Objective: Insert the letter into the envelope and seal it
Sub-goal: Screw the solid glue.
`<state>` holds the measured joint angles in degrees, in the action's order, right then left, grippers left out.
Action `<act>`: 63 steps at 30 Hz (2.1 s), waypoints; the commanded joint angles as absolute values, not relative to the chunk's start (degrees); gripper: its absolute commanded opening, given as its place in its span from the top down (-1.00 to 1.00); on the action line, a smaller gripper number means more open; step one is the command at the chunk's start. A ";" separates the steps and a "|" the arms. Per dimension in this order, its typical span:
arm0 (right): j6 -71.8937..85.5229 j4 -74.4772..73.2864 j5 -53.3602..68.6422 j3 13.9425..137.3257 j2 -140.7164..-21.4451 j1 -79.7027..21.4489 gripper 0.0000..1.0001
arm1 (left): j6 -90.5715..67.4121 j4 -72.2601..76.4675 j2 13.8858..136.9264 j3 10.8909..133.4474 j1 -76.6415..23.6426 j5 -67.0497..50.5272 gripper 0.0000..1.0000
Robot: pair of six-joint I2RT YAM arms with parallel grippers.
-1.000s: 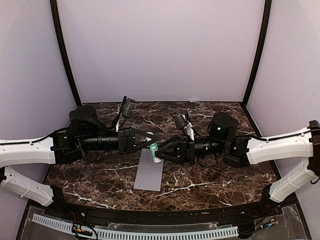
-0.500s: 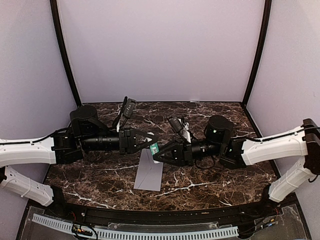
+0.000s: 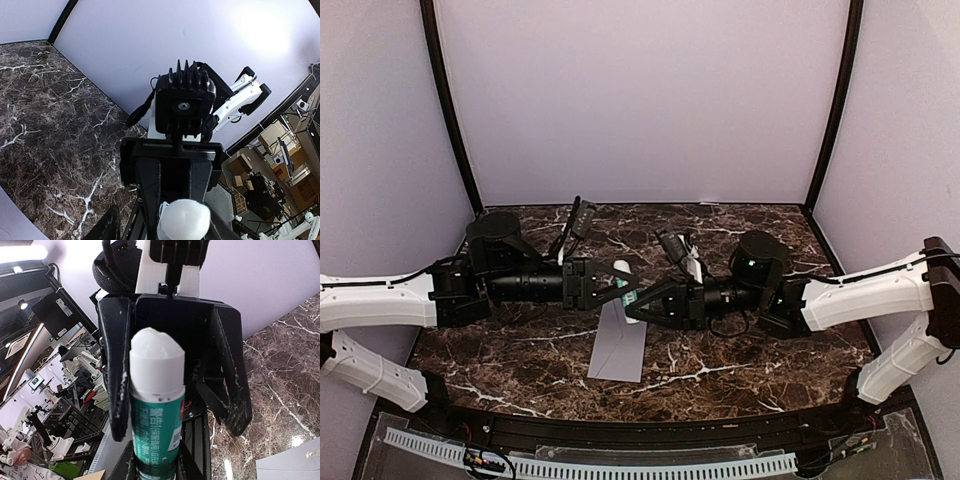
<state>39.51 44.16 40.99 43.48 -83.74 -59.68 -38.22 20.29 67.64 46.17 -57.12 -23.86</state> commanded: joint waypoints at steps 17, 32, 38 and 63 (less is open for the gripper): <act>39.43 48.33 36.22 42.64 -81.53 -59.20 1.00 | -42.11 27.89 69.41 45.62 -57.30 -28.04 0.15; 40.36 50.27 35.16 41.52 -80.50 -58.63 1.00 | -44.06 30.36 70.09 44.12 -57.57 -28.29 0.23; 40.73 50.77 36.84 41.92 -81.61 -58.63 1.00 | -44.11 30.98 70.42 44.04 -57.57 -28.09 0.33; 43.47 55.91 38.54 38.53 -80.33 -57.15 0.02 | -44.75 38.18 69.80 42.59 -57.57 -25.68 1.00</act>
